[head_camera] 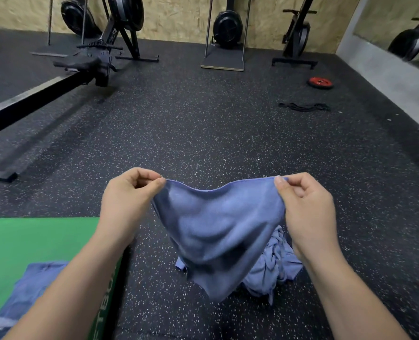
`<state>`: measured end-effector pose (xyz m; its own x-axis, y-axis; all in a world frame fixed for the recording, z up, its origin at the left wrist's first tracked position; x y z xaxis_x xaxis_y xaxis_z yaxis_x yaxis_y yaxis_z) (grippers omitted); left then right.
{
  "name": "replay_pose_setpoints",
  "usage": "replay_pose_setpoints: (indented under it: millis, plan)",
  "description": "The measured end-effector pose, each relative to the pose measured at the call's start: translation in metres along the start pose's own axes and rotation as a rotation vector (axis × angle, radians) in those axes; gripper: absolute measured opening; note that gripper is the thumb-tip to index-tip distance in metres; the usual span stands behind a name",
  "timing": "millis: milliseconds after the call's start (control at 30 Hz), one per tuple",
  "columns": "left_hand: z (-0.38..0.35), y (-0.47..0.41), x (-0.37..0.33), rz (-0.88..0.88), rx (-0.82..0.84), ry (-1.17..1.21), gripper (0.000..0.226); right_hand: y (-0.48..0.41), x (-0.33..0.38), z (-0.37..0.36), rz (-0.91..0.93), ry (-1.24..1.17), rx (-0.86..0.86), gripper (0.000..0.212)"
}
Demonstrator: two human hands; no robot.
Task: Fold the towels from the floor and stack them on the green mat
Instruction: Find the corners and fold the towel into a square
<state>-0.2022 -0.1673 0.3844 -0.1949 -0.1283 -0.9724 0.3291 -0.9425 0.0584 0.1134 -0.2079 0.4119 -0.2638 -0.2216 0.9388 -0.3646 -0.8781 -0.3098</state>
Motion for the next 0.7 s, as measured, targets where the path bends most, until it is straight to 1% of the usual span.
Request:
replay_pose_setpoints:
  millis: [133, 233, 333, 433, 467, 567, 600, 700]
  plan:
    - [0.004, -0.002, 0.002, 0.034, -0.040, -0.011, 0.013, -0.007, -0.004, 0.004, -0.062, -0.143, -0.053, 0.023]
    - [-0.003, 0.001, 0.005, 0.057, -0.051, -0.024, 0.014, -0.005, -0.005, 0.002, -0.106, -0.196, -0.056, 0.025]
    - [-0.012, 0.008, 0.004, 0.084, -0.015, -0.011, 0.017, -0.001, -0.008, -0.003, -0.139, -0.206, -0.015, 0.030]
    - [-0.026, 0.021, -0.001, 0.101, 0.069, 0.063, 0.016, 0.008, -0.007, -0.011, -0.147, -0.158, 0.072, 0.037]
    - [-0.031, 0.025, -0.003, 0.097, 0.101, 0.078, 0.015, 0.011, -0.007, -0.014, -0.144, -0.136, 0.103, 0.036]
    - [-0.042, 0.041, -0.011, 0.073, 0.186, 0.103, 0.012, 0.019, -0.002, -0.020, -0.093, -0.040, 0.163, 0.016]
    - [-0.044, 0.046, -0.014, 0.070, 0.208, 0.110, 0.011, 0.022, -0.001, -0.022, -0.071, -0.006, 0.174, 0.013]
    - [-0.048, 0.057, -0.020, 0.069, 0.281, 0.115, 0.014, 0.029, 0.006, -0.028, -0.008, 0.076, 0.209, 0.011]
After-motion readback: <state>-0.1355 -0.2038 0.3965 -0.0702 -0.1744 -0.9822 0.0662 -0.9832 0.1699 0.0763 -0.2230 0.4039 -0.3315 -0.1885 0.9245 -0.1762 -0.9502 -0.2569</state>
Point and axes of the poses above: each hand's wrist, its own y-axis away from the middle knuckle, its own z-axis out of the back of the hand, x = y × z, the point moved 1 cm from there along -y, towards the middle knuckle, and after that the axes turned 8 degrees about z, right-handed, at the moved point
